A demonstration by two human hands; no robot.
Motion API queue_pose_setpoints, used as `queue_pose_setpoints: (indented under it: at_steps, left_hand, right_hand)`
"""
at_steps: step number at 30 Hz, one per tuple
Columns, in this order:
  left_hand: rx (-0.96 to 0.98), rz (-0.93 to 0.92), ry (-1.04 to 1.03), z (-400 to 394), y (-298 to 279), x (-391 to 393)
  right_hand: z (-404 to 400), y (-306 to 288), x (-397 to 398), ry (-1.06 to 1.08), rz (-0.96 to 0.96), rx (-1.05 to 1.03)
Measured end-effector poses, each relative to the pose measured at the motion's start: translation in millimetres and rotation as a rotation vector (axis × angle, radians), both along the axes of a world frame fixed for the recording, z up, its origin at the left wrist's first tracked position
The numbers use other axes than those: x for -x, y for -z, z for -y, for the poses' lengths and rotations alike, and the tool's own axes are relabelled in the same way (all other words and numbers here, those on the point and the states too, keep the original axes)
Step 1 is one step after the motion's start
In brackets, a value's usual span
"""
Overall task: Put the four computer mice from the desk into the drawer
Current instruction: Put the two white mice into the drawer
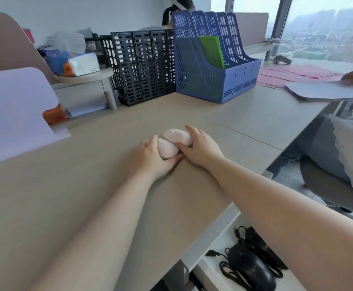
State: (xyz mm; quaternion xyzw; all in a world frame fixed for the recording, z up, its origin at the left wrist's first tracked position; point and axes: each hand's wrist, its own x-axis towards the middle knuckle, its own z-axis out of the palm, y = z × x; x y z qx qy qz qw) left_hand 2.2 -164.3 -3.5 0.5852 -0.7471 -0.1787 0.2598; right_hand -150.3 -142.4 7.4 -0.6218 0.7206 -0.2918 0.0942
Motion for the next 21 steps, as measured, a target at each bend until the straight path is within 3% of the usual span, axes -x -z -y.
queue_pose_setpoints:
  at_steps: [10, 21]
  left_hand:
    - [0.003, -0.022, -0.001, -24.2, -13.1, -1.0]
    - [-0.062, 0.013, -0.009, -108.3, -23.8, 13.0]
  right_hand:
    - [-24.7, -8.5, 3.3, 0.081, 0.041, 0.002]
    - [-118.6, -19.6, 22.5, 0.097, 0.264, -0.044]
